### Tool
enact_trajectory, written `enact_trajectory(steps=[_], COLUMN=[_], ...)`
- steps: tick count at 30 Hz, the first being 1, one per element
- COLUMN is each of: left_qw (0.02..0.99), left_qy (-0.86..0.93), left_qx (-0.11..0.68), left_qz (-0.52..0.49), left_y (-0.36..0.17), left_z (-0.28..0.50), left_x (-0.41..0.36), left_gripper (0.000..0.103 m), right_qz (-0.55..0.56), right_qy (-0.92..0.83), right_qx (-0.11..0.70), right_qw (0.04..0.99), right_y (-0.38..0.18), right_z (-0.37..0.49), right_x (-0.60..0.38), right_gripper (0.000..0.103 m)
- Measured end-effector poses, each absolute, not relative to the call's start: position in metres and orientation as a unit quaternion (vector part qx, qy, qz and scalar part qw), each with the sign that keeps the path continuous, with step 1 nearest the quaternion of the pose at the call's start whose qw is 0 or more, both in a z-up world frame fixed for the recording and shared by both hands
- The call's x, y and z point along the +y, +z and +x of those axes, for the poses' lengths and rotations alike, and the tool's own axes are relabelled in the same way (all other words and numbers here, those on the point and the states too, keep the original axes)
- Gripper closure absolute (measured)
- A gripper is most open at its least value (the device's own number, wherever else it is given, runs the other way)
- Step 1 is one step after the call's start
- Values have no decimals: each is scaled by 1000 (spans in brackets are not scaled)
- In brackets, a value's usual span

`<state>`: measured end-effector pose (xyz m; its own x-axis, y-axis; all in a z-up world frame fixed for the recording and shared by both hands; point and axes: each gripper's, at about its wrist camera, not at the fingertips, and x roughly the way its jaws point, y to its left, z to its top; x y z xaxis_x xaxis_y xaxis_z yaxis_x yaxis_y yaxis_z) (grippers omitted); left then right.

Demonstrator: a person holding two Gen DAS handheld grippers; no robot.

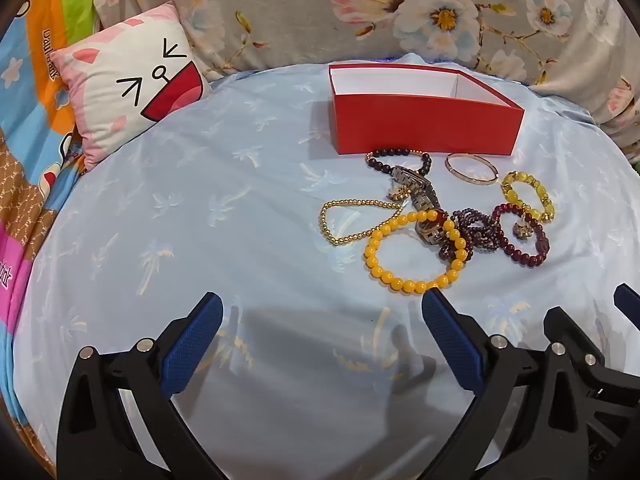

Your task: Organize jewelry

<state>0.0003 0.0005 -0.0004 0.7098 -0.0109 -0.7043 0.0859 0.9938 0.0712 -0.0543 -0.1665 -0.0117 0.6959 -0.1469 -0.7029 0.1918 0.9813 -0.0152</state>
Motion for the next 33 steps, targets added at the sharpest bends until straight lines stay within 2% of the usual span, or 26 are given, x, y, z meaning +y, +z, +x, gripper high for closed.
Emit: enact_trajectory(steps=[33], left_qw=[924], left_qy=[-22], left_qx=[378], left_qz=[53], left_y=[2], left_z=[-1], left_x=[-1], left_gripper=[8], right_qz=[30], right_qy=[-94], right_qx=[378], right_qw=[921], right_y=[-12], right_z=[-54], right_x=[-169], right_gripper=[13])
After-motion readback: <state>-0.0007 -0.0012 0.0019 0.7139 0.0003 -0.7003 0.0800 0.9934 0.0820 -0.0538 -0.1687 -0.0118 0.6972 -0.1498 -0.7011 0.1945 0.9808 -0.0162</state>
